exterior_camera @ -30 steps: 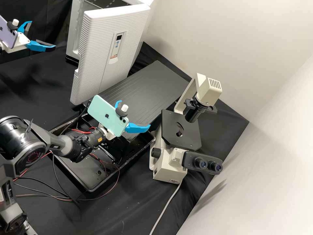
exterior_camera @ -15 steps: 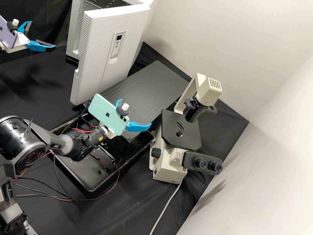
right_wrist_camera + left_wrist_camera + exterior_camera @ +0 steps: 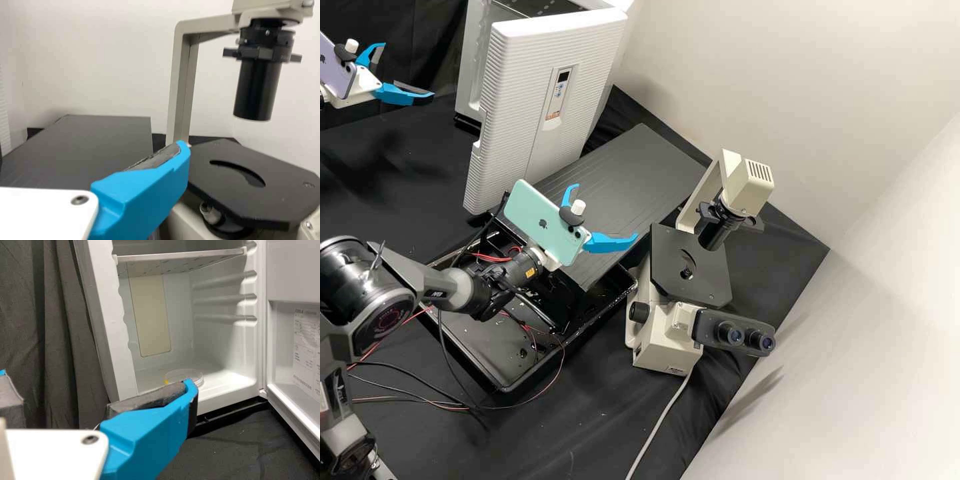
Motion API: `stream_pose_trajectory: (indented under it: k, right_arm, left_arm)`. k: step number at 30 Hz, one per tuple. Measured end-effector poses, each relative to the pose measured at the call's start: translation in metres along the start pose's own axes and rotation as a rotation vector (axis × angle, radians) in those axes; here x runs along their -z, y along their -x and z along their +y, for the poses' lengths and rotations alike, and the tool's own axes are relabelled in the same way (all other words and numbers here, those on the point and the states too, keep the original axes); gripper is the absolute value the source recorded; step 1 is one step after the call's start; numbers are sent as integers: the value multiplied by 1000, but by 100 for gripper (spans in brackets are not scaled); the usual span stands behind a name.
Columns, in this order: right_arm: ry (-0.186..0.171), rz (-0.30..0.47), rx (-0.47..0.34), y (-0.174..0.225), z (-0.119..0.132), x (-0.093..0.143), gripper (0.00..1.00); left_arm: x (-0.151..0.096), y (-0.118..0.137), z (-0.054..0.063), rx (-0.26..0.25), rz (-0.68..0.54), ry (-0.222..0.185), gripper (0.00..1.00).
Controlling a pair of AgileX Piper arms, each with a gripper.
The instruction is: Close the incubator door
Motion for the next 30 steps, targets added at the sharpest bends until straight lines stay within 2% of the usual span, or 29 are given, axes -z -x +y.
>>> stream_pose_trajectory:
  k: [2, 11, 15, 17, 22, 30]
  right_arm:
    - [9, 6, -15, -5, 1, 1, 0]
    - [109, 57, -95, -41, 11, 18, 0]
    - [129, 69, -134, -62, 17, 26, 0]
    - [124, 62, -136, -71, 17, 28, 0]
    - [153, 54, -134, -99, 16, 38, 0]
    - [234, 72, -123, -137, 10, 59, 0]
  left_arm:
    - [0, 0, 0, 0, 0, 0, 100]
    - [0, 0, 0, 0, 0, 0, 100]
    - [0, 0, 0, 0, 0, 0, 100]
    - [0, 0, 0, 0, 0, 0, 100]
    - [0, 0, 0, 0, 0, 0, 100]
    - [0, 0, 0, 0, 0, 0, 100]
